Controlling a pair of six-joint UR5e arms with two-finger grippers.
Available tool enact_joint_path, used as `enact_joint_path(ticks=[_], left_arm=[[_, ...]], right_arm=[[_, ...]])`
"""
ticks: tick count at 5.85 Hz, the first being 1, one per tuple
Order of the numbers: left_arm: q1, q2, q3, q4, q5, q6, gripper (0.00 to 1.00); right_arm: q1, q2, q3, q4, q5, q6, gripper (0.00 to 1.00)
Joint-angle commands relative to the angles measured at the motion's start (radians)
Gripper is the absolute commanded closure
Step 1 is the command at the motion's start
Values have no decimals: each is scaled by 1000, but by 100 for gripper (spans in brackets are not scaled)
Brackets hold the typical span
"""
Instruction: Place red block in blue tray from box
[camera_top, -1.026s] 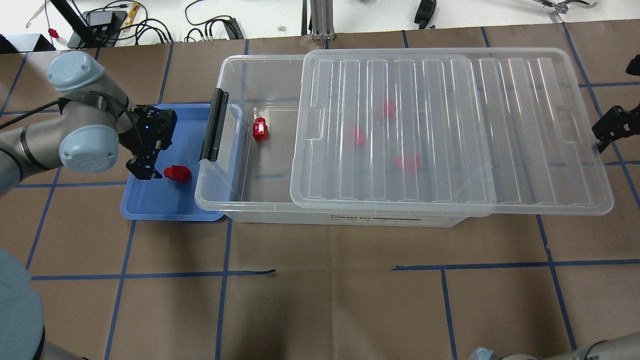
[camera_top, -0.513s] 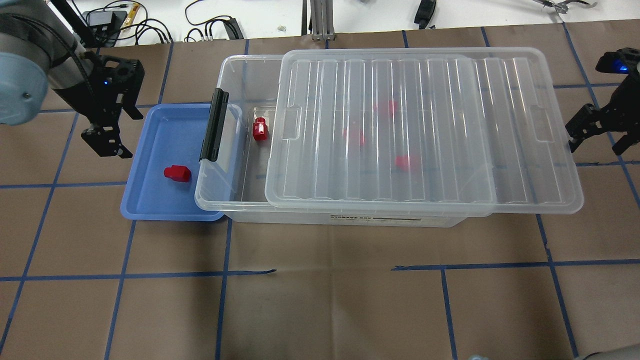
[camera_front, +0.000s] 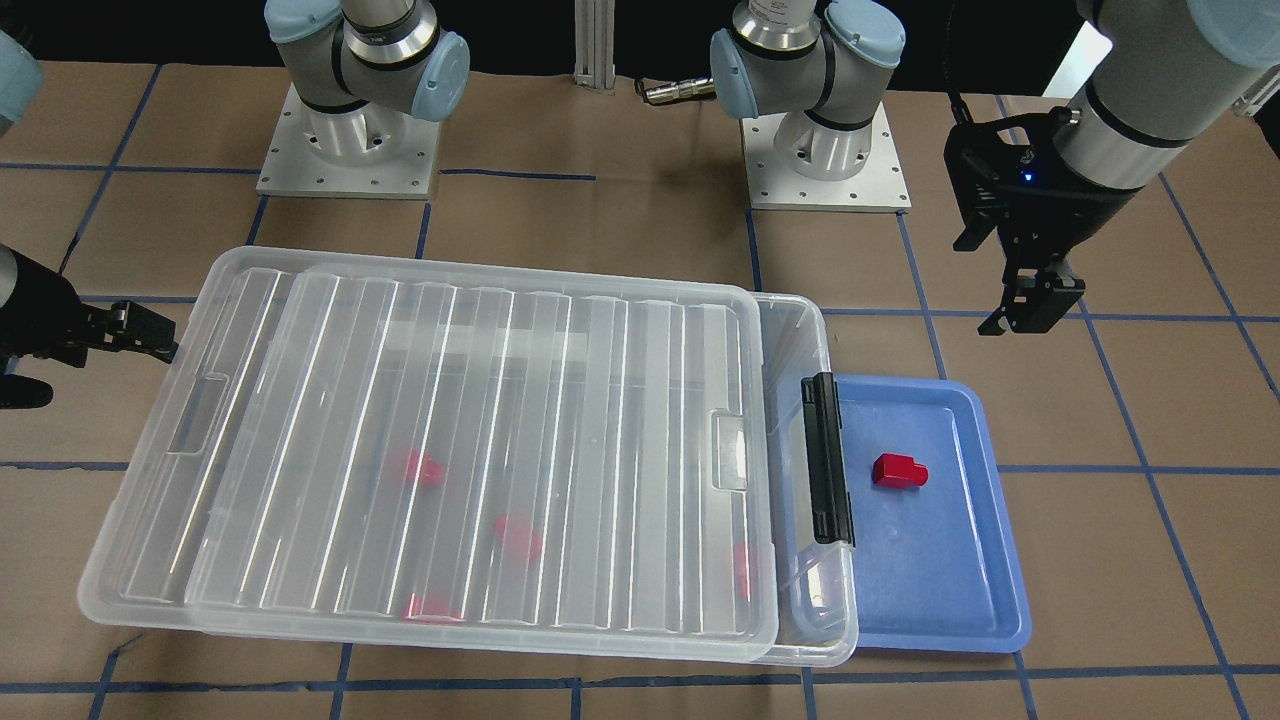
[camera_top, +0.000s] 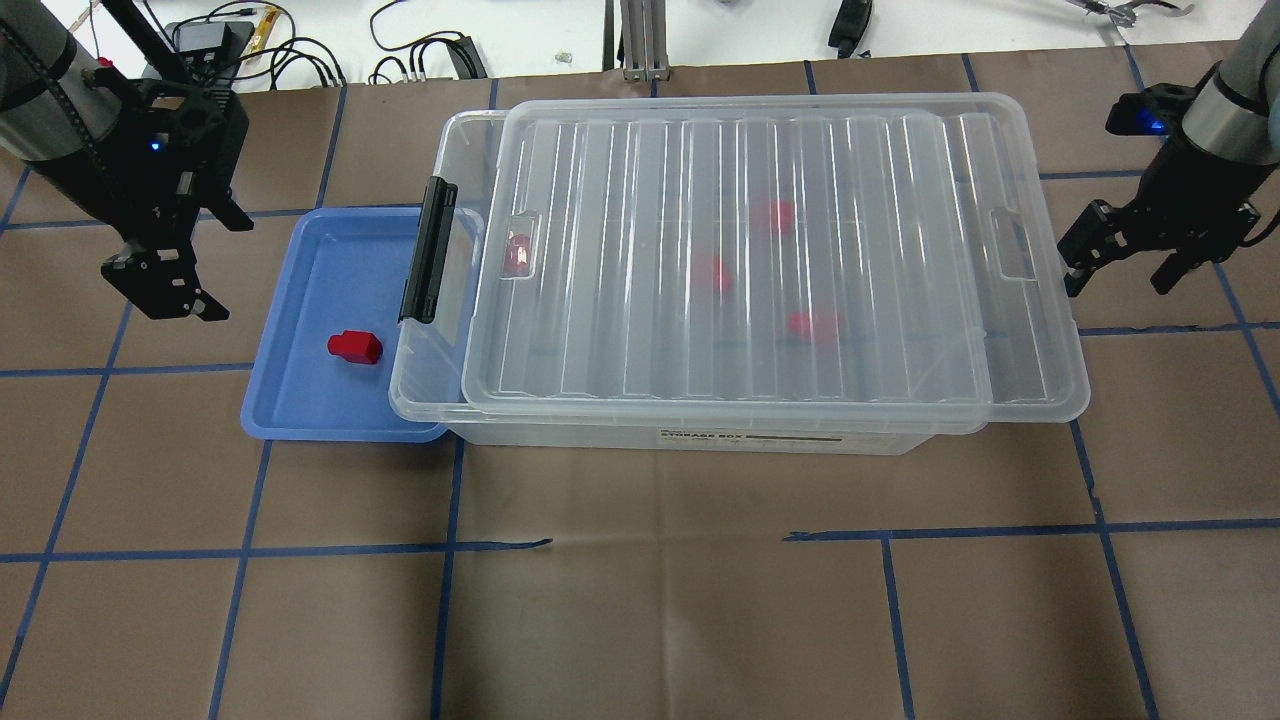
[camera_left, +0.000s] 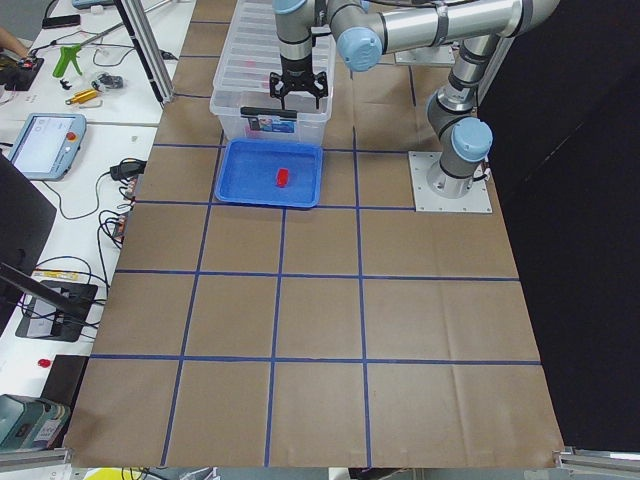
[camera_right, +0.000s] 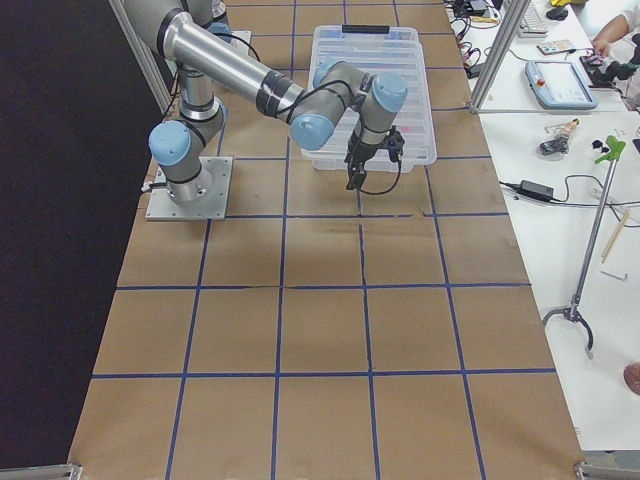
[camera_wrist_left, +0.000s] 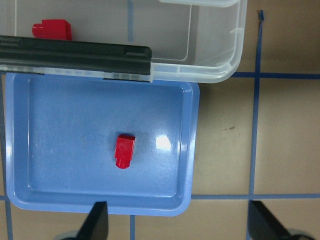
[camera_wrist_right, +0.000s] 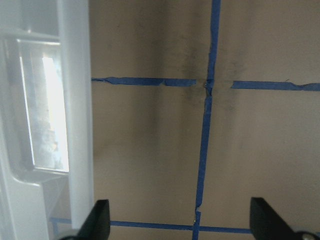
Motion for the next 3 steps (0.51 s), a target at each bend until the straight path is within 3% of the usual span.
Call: enact_joint_path(ticks=[1,2,3], left_arm=[[-86,12,27,2,6,-307,3],[-173,0,30,31,3,-638,3],[-244,-14,28,69,4,-836,2]], right_arm=[[44,-12,2,2,27,47,0],[46,-15,-5,2,24,47,0],[49,-45,-15,0,22,48,0]])
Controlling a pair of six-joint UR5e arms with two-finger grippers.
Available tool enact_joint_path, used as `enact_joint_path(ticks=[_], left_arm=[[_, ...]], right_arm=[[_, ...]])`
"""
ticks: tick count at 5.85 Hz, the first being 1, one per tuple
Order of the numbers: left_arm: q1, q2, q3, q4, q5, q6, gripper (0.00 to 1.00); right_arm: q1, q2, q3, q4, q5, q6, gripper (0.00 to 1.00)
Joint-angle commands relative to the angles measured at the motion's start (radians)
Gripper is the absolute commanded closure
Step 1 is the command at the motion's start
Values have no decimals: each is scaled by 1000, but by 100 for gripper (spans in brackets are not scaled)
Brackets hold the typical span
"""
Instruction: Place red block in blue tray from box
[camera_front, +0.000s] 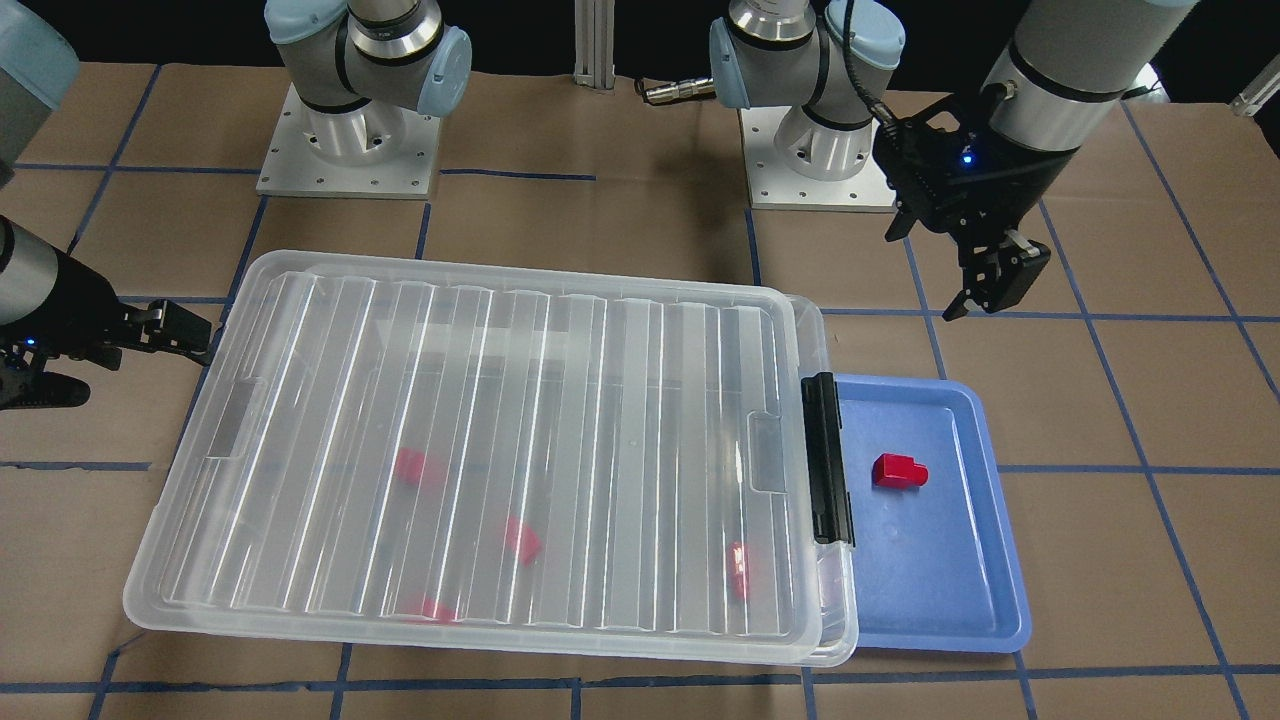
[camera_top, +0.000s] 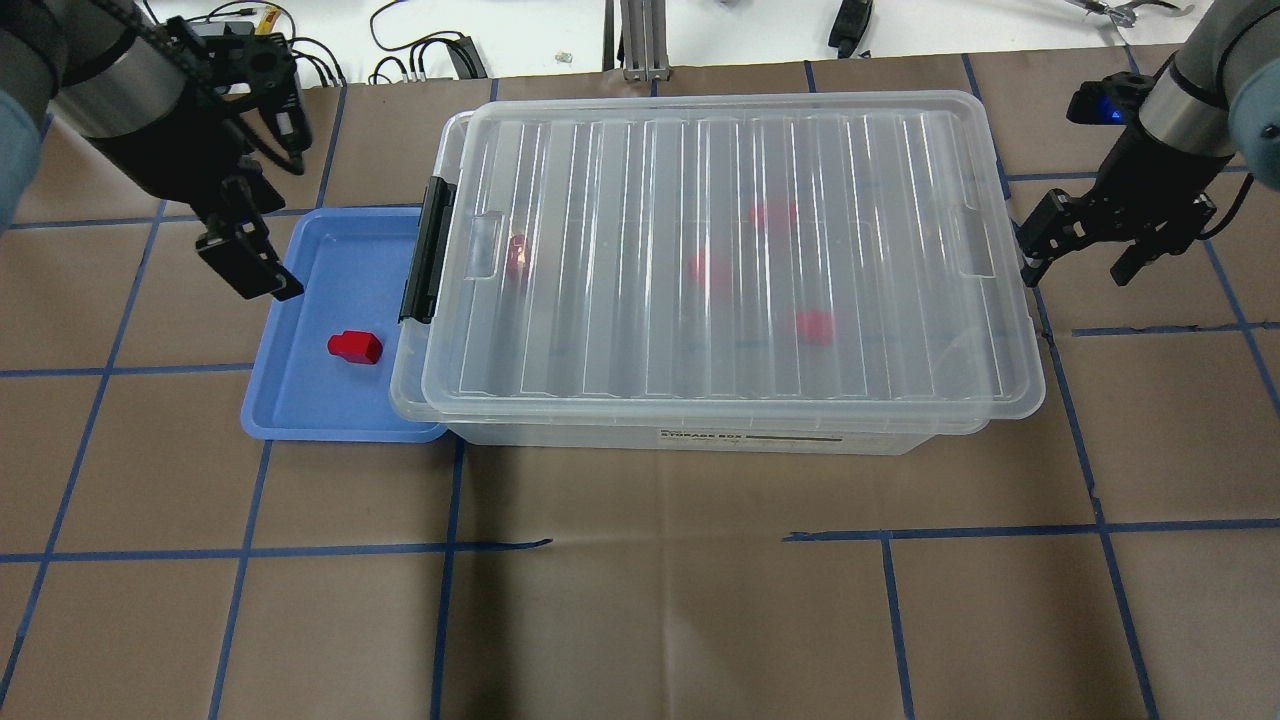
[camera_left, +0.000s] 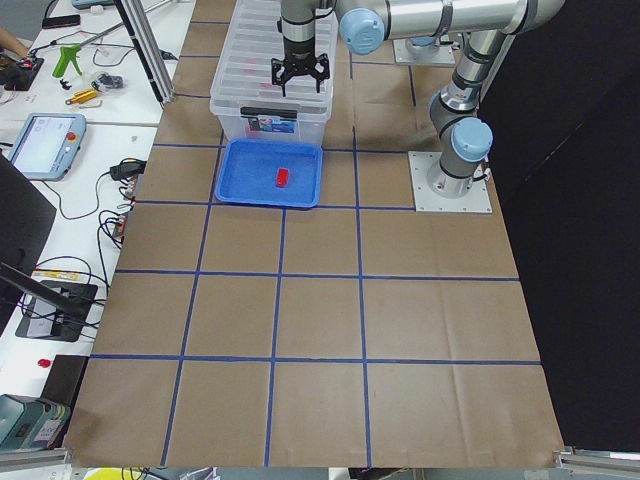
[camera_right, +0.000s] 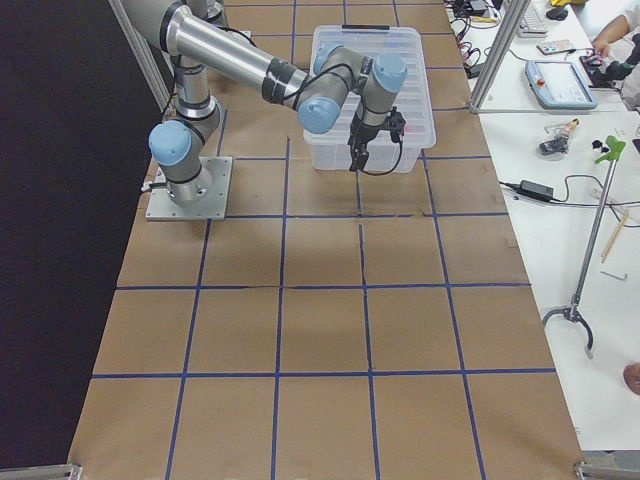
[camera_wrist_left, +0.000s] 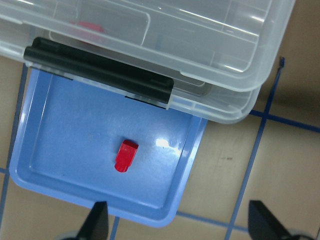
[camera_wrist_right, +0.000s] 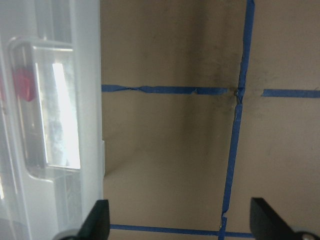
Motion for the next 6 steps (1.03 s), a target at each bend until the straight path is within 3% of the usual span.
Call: enact_joint_path(ticks=[1,3,4,6], left_arm=[[-121,-24,1,84,4,-475,2],[-127,-27,6,84,-7,-957,2],[-120,-5,10,69,-3,-1092,2],[-120,2,35,38,5,-1154,2]], right_arm=[[38,-79,-21,-6,-6,7,0],[175,-116,-67,51,-10,289,0],[261,-118,-125,125,-12,409,0],[300,-118,-197,226,-4,427,0]])
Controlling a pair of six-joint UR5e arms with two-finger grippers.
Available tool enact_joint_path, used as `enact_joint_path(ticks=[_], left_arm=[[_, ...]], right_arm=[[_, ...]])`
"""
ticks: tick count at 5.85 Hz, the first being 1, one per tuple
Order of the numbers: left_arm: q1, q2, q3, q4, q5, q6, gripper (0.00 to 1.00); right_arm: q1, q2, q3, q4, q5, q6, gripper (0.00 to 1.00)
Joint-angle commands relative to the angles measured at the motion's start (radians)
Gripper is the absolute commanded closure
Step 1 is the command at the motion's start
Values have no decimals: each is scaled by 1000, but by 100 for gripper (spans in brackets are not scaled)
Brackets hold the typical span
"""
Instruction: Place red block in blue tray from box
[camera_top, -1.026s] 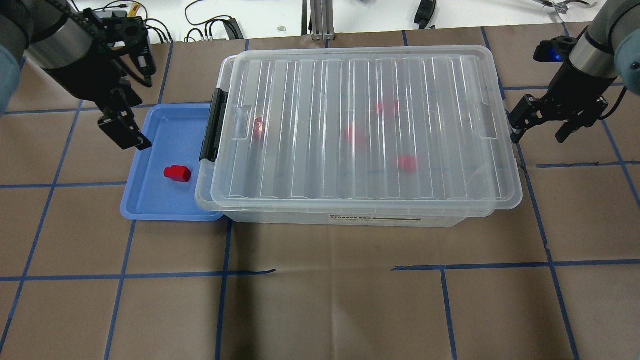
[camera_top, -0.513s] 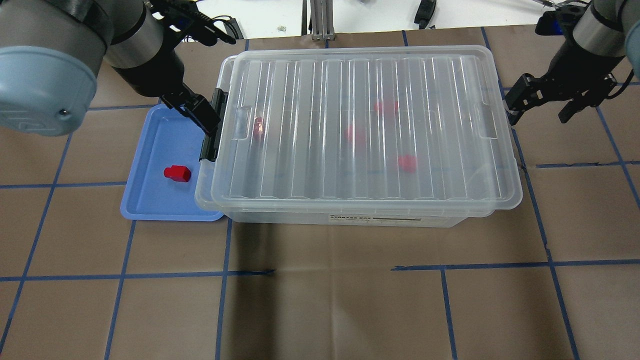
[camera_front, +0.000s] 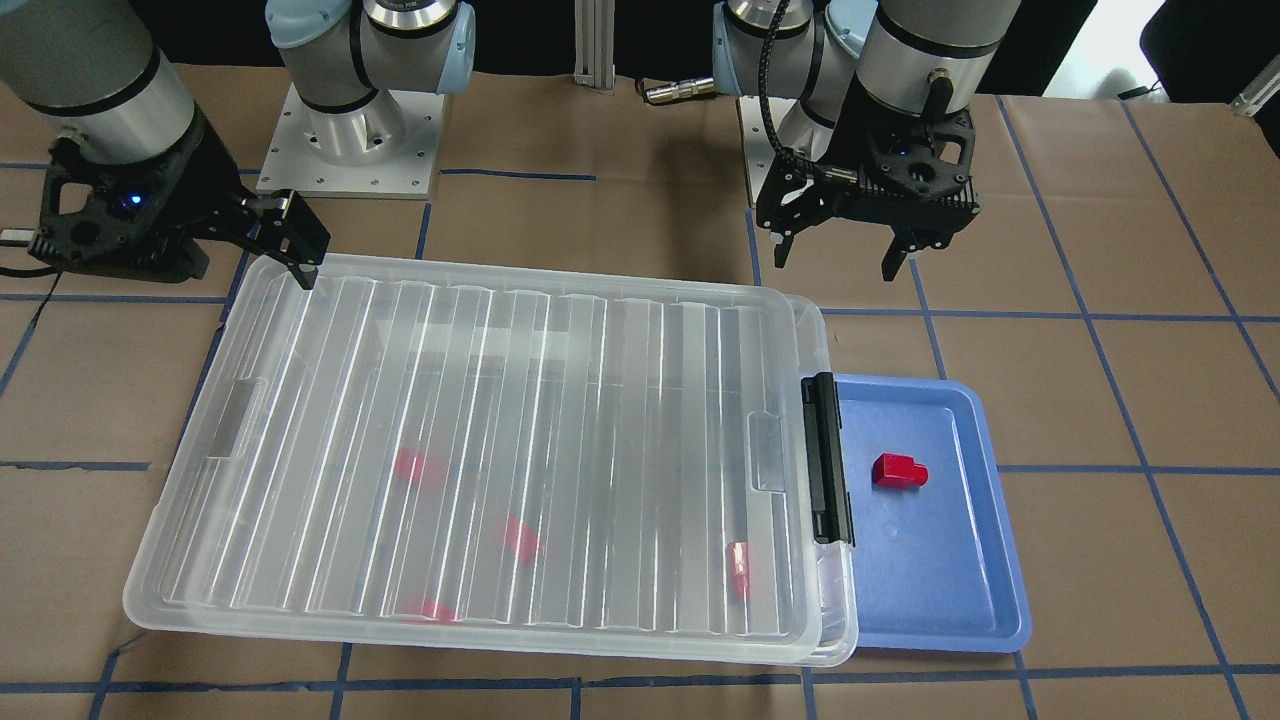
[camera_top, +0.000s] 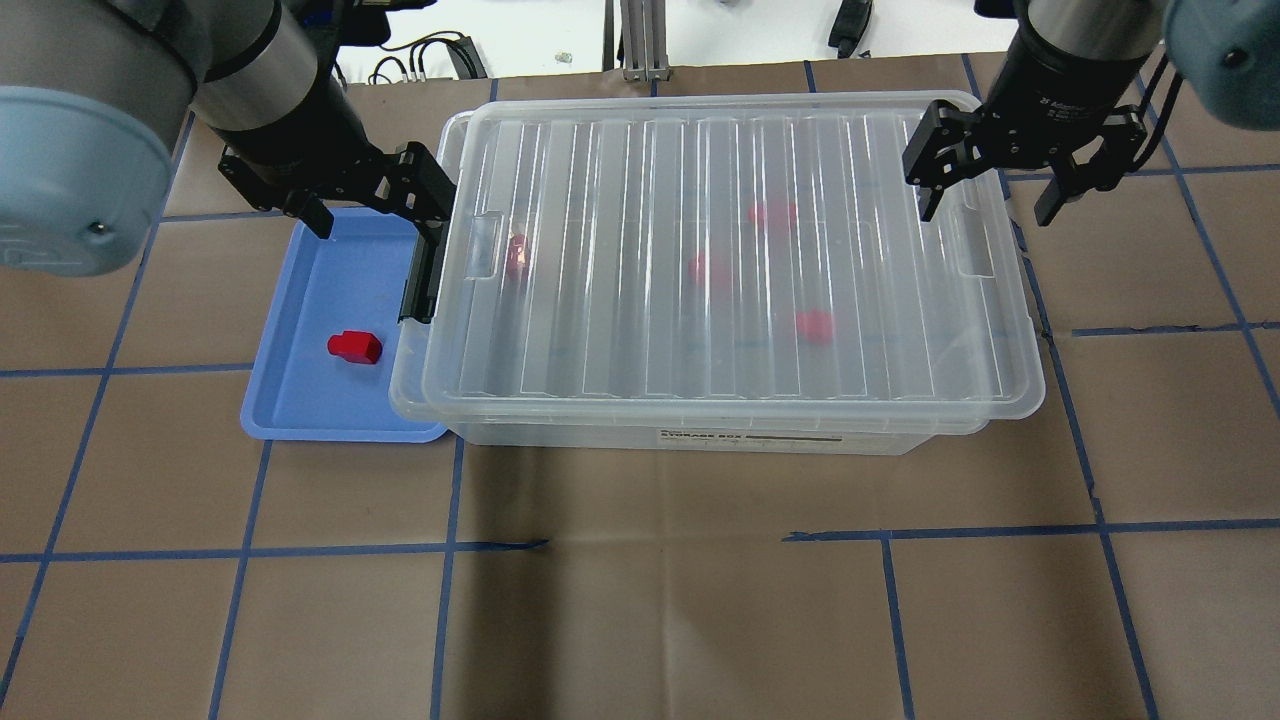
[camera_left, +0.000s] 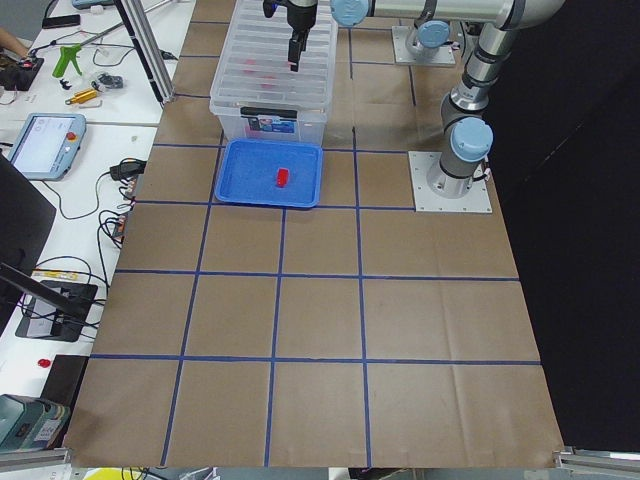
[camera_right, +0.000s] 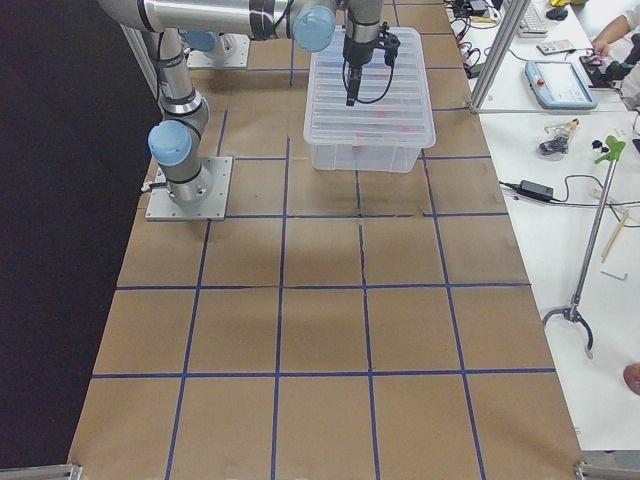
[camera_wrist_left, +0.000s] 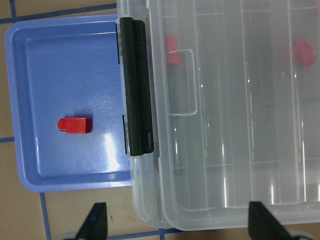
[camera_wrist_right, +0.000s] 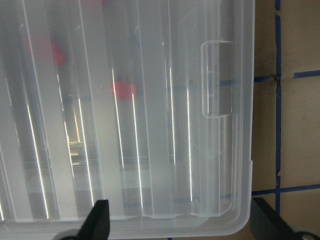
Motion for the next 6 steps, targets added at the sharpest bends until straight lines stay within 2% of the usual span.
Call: enact_joint_path(ticks=[1,6], left_arm=[[1,1,14,-23,2,-61,2],[5,0,8,-25,-9,-52,2]], right_arm=[[27,-2,-18,47,-2,18,0],[27,0,-16,44,11,17,0]])
